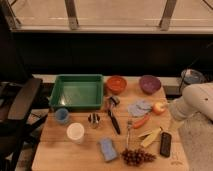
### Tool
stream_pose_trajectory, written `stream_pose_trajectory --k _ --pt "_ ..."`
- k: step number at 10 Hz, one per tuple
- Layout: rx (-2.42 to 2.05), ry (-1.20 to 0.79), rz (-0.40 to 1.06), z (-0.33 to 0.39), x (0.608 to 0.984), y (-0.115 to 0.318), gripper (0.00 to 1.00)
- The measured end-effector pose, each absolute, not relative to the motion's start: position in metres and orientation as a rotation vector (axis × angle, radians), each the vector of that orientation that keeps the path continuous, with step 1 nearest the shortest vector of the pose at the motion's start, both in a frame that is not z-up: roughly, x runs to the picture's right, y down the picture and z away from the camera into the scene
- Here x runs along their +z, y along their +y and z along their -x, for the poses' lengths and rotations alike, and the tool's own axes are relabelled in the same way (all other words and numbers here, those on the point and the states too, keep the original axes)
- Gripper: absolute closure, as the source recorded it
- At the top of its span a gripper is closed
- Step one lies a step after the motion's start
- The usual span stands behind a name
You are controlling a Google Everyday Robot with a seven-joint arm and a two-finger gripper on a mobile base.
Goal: Wipe table surface with sponge
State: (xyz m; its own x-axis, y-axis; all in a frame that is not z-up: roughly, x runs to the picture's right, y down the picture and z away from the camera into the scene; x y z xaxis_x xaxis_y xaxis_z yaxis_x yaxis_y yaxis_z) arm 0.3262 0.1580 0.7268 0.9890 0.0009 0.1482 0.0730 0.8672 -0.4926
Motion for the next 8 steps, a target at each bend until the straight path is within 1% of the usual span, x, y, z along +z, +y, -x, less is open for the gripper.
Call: stream_pose_trajectory --k 5,6,8 --pt "-0.088 -0.155 0.529 -0.322 0.725 0.152 0.3" --pt "-0.155 -0.183 0.534 -0.313 0.724 0.146 0.3" --pt "-0.386 -0.261 0.564 -0.281 0.723 0.149 0.3"
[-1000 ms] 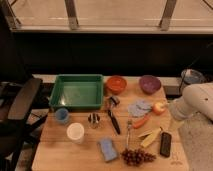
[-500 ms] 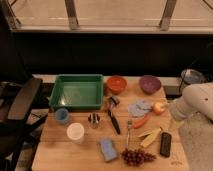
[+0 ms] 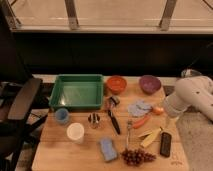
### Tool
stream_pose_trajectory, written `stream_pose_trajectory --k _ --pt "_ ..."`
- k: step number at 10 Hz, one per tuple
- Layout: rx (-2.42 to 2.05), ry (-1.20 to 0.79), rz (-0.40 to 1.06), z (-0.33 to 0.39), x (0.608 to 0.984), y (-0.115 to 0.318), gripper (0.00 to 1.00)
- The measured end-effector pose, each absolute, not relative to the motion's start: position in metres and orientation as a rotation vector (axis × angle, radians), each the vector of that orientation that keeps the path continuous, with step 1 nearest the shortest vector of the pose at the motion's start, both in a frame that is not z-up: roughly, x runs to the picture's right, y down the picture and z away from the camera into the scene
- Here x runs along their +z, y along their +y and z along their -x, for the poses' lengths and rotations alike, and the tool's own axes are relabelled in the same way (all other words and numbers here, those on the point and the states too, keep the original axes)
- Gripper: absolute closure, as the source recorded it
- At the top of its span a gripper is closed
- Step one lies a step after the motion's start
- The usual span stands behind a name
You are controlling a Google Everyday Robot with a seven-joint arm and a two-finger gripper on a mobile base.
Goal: Wipe table surface with sponge
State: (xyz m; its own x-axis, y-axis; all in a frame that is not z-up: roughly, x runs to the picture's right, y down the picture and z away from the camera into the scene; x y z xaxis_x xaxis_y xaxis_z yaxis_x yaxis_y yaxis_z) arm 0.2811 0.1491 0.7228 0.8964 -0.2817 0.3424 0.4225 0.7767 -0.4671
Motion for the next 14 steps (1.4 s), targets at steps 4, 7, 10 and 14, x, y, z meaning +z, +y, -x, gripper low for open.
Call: stream_pose_trajectory --k 4,7,10,14 --pt "-0.816 -0.458 0.598 -0.198 0.719 0.174 0.3" --pt "-1.068 -0.617 0.601 -0.138 0.696 0.217 0.3" --pt "-1.189 -0.746 0.598 -0.1 0.668 0.259 0.3" --pt "-1.192 -0.752 0.596 -0.099 0.666 0.261 0.3"
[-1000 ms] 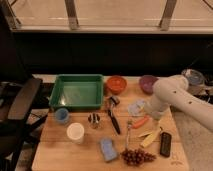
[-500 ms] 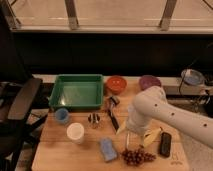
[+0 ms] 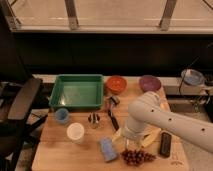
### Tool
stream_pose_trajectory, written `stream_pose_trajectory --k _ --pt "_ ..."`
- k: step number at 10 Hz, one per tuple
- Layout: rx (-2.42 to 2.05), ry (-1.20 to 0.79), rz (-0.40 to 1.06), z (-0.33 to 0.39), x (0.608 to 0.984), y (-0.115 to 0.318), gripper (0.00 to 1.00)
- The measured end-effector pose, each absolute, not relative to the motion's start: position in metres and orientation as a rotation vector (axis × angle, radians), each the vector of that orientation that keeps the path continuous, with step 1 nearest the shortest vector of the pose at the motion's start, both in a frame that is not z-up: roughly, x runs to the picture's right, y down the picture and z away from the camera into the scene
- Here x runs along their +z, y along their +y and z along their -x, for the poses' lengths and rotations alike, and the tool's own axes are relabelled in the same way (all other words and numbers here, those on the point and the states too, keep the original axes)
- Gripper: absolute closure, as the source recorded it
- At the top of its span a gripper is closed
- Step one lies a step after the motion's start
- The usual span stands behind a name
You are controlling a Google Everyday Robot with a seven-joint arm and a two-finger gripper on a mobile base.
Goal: Wipe table surface with sponge
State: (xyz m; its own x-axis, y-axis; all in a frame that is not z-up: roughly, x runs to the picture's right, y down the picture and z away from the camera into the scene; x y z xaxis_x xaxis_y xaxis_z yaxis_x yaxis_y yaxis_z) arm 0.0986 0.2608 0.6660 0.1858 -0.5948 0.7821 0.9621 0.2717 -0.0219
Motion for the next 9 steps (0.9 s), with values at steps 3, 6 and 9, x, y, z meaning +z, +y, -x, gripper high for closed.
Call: stream_pose_trajectory --k 3,6,9 --pt "-1.292 -0.742 0.59 -0.099 0.675 0.264 0.3" --pt "-1.414 -0.754 0.562 -0.061 0.684 0.268 0.3" --pt "-1.514 -0.785 0.525 -0.022 0.698 0.277 0.3"
